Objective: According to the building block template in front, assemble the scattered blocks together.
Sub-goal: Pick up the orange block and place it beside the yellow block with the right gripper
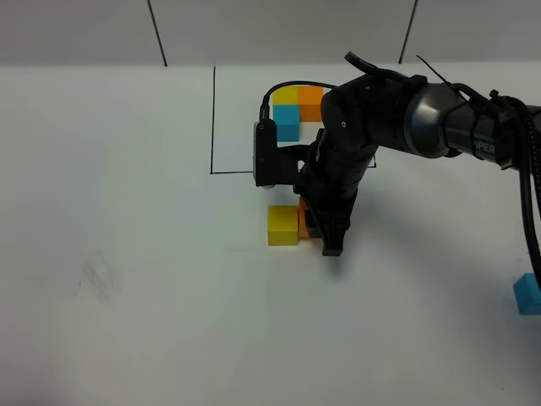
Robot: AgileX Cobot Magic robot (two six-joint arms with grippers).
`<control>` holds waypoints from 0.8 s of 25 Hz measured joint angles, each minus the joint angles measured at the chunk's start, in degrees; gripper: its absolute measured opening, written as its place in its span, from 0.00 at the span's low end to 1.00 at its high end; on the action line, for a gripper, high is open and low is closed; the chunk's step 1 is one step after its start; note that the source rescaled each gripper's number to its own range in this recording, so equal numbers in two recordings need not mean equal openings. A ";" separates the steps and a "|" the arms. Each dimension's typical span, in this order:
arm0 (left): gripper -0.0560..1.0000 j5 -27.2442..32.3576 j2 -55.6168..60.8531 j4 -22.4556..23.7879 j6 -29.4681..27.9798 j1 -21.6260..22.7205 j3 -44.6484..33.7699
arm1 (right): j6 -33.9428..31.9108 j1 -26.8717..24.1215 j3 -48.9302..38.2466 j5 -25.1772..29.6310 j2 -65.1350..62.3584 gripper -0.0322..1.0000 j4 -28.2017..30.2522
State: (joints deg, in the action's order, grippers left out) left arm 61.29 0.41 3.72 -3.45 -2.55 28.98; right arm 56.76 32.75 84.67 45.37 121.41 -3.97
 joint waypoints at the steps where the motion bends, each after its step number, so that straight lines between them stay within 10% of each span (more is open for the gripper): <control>1: 0.56 0.00 0.00 0.00 0.00 0.00 0.00 | 0.13 0.00 0.00 -0.06 0.28 0.27 0.00; 20: 0.56 0.00 0.00 0.00 -0.06 0.00 0.00 | 0.26 0.00 2.39 0.40 3.80 0.27 -0.48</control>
State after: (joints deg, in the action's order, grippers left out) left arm 61.29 0.41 3.72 -3.52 -2.55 28.98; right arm 57.02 32.75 87.06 45.78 125.21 -4.45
